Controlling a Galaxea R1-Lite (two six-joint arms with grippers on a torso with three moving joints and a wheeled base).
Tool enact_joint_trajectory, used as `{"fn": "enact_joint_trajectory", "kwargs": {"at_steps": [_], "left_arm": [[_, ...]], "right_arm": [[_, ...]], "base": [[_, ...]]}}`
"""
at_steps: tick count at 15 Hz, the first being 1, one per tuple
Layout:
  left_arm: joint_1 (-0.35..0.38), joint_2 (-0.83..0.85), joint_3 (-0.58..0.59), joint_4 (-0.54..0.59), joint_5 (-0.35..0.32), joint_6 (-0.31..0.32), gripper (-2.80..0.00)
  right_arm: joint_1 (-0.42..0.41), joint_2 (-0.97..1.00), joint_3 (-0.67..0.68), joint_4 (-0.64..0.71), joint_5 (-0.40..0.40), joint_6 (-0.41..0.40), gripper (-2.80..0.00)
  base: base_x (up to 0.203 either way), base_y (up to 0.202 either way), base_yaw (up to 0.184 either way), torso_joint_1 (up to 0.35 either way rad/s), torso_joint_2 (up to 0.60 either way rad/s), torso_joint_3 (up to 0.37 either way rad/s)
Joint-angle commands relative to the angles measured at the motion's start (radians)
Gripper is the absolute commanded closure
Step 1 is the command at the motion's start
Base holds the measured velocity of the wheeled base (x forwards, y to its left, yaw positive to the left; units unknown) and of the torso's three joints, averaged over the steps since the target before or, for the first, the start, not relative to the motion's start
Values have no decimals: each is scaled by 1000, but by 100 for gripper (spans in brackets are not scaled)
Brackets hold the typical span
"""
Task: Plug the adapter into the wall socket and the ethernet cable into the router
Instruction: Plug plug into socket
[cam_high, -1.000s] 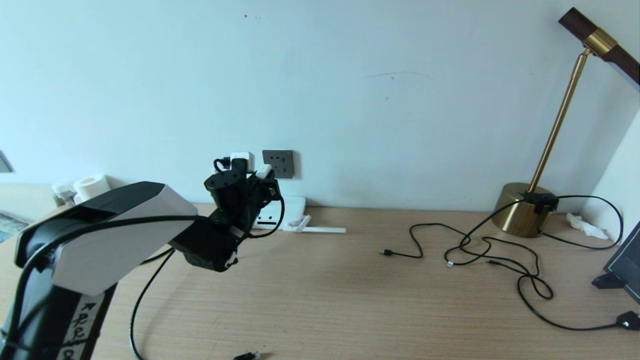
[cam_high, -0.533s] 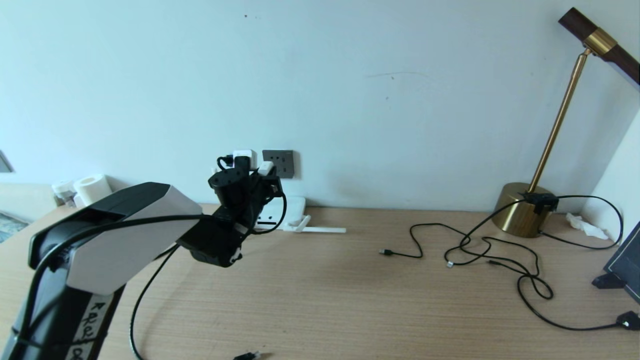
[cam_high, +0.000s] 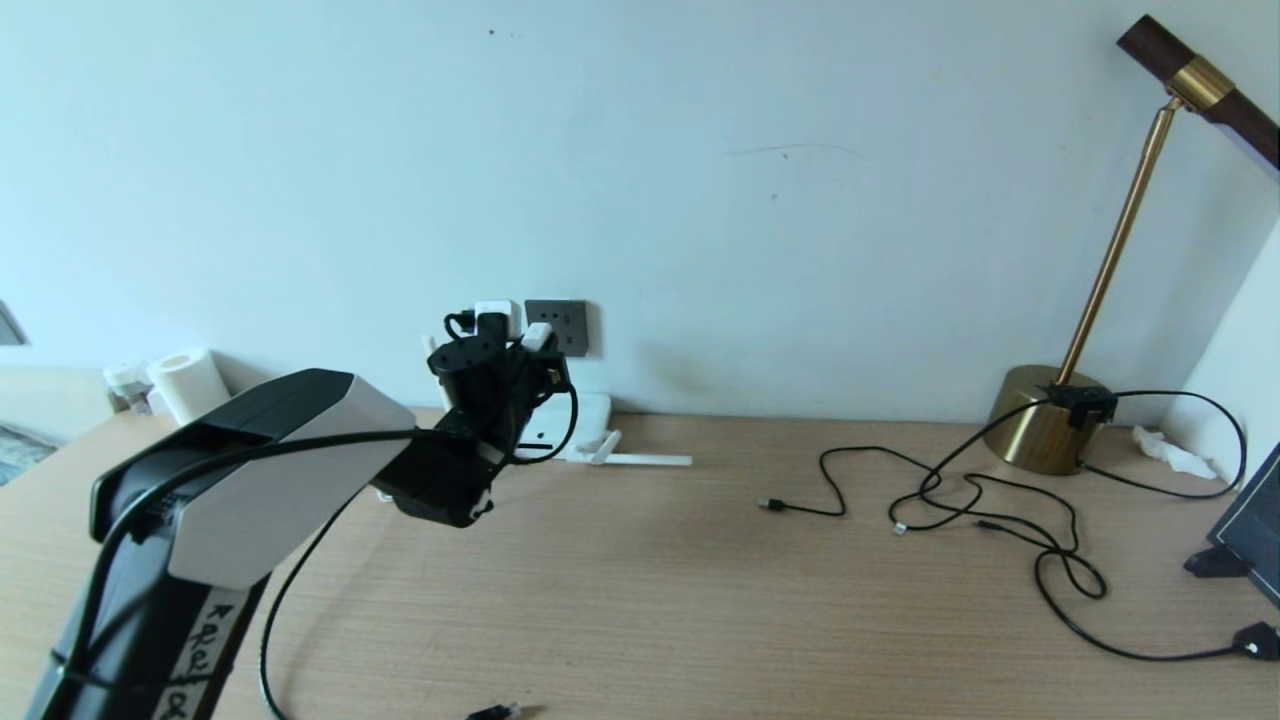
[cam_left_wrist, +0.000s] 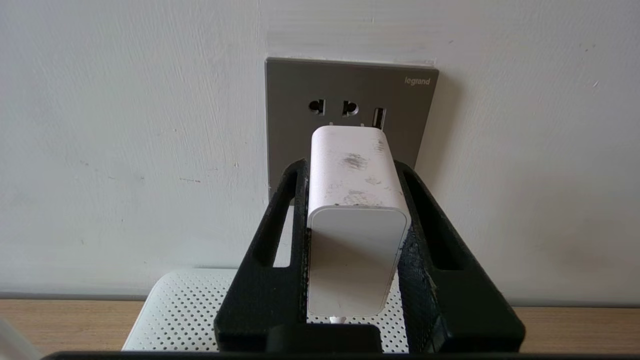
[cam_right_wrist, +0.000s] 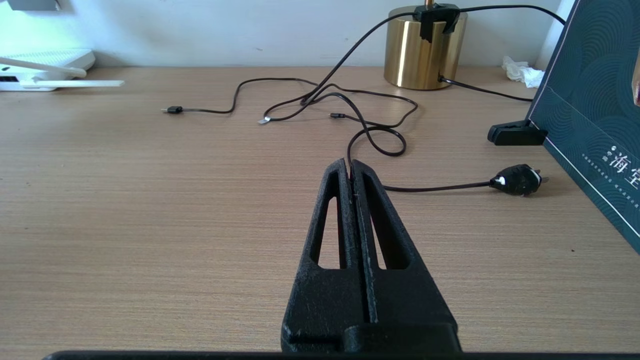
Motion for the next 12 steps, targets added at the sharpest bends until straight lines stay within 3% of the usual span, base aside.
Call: {"fn": "enact_joint_trajectory", "kwargs": {"at_steps": [1, 12], "left_arm": [[0, 16, -21, 0, 1, 0, 0], [0, 43, -91, 31, 1, 1, 0]], "right_arm": [[1, 0, 9, -1, 0, 0, 0], [0, 0, 9, -1, 0, 0, 0]], "base": [[0, 0, 0, 0, 0, 0], [0, 0, 0, 0, 0, 0]]}}
